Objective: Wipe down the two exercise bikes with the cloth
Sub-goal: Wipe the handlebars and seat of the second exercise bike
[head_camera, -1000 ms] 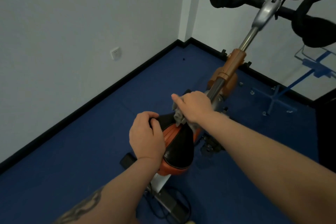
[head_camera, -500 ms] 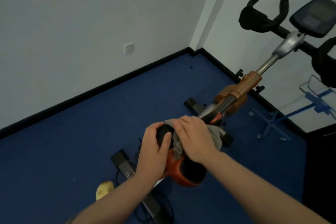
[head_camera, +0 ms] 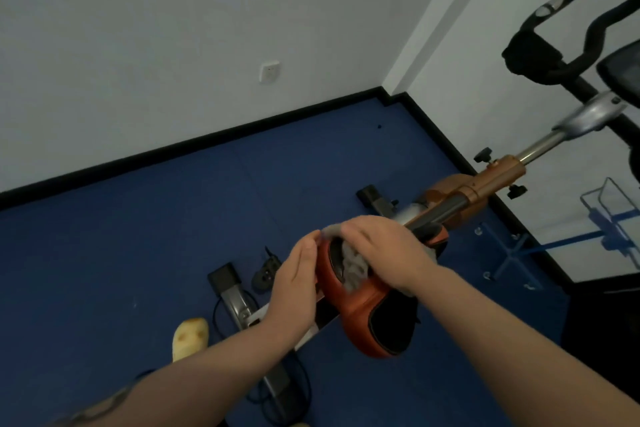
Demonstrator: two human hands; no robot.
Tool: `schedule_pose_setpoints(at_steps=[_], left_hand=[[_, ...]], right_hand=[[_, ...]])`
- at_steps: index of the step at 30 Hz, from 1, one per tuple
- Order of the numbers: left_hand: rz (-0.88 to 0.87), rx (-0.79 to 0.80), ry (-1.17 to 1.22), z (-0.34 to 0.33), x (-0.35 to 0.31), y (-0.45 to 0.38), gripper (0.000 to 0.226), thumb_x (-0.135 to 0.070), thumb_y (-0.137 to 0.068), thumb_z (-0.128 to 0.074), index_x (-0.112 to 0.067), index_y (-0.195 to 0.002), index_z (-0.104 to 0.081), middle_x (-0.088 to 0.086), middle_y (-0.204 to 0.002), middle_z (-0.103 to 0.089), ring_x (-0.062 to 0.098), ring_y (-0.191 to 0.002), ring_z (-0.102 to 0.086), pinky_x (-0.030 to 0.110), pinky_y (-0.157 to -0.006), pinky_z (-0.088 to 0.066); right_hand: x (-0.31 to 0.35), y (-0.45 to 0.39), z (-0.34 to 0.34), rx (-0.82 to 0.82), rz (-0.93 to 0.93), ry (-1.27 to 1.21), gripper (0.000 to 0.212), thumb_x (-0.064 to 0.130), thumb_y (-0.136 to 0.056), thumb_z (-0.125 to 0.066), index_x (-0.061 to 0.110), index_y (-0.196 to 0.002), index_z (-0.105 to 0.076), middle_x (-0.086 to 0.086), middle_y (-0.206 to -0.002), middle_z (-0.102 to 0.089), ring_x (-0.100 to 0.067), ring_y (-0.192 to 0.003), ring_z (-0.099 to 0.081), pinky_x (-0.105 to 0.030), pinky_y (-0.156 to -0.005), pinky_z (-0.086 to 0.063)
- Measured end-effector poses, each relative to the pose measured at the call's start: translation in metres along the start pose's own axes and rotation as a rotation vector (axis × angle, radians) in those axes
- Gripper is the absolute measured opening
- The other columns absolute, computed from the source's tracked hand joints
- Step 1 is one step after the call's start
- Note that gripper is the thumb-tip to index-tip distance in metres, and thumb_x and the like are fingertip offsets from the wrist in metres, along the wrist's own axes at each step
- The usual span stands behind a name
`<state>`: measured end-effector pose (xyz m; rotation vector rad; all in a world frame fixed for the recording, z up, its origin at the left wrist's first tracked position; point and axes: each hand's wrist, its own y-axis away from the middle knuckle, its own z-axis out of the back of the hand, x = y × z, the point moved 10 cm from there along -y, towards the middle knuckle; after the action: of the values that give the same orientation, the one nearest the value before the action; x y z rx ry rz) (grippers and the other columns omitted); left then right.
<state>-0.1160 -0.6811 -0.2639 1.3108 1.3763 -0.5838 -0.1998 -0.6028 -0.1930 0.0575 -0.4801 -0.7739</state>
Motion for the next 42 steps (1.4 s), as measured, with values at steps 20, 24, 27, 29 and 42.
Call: schedule_pose_setpoints(at_steps=[20,24,27,29,42], left_hand=[[-0.085,-0.089,-0.285,0.006,0.012,0.046,0.033,-0.045,-0.080,-0.057,-0.035,-0.109,-0.044,-0.008,-0.101,-0.066,0.004,-0.091,-0.064,0.046,-0.083,-0.054],[-0.047,0.002,-0.239,-0.010,0.018,0.045,0.062,-0.044,-0.088,-0.063,-0.035,-0.141,-0.033,-0.010,-0.133,-0.051,0.009,-0.119,-0.056,0.043,-0.098,-0.049],[-0.047,0.005,-0.304,-0.007,0.015,0.044,0.064,-0.054,-0.079,-0.067,-0.030,-0.132,-0.038,-0.009,-0.126,-0.054,0.007,-0.113,-0.058,0.041,-0.095,-0.051],[-0.020,-0.022,-0.335,0.001,0.018,0.042,0.051,-0.049,-0.073,-0.067,-0.032,-0.114,-0.043,-0.008,-0.115,-0.059,0.008,-0.104,-0.061,0.043,-0.091,-0.051],[-0.208,0.050,-0.519,-0.012,-0.038,-0.005,0.020,-0.028,-0.102,-0.041,-0.031,-0.116,-0.054,-0.015,-0.117,-0.055,0.001,-0.111,-0.050,0.031,-0.098,-0.043]], right_hand=[[0.054,0.023,-0.025,0.121,0.549,0.181,0.035,0.042,-0.101,-0.039,0.026,-0.114,-0.068,0.011,-0.127,-0.057,-0.009,-0.125,-0.046,-0.026,-0.108,-0.029],[0.017,-0.028,-0.017,0.120,0.119,-0.028,0.023,0.032,-0.098,-0.050,0.031,-0.097,-0.072,0.014,-0.113,-0.066,-0.008,-0.109,-0.059,-0.030,-0.096,-0.042],[0.038,-0.015,-0.018,0.057,0.303,0.081,0.024,0.035,-0.095,-0.051,0.030,-0.099,-0.075,0.015,-0.108,-0.067,-0.003,-0.102,-0.059,-0.027,-0.094,-0.041],[0.049,0.005,-0.020,0.063,0.451,0.096,0.026,0.037,-0.095,-0.050,0.031,-0.105,-0.073,0.019,-0.114,-0.065,0.004,-0.109,-0.055,-0.021,-0.102,-0.029],[-0.029,0.046,0.000,-0.278,-0.238,0.002,0.034,0.039,-0.100,-0.042,0.045,-0.131,-0.054,0.023,-0.138,-0.048,0.004,-0.134,-0.034,-0.037,-0.118,-0.004]])
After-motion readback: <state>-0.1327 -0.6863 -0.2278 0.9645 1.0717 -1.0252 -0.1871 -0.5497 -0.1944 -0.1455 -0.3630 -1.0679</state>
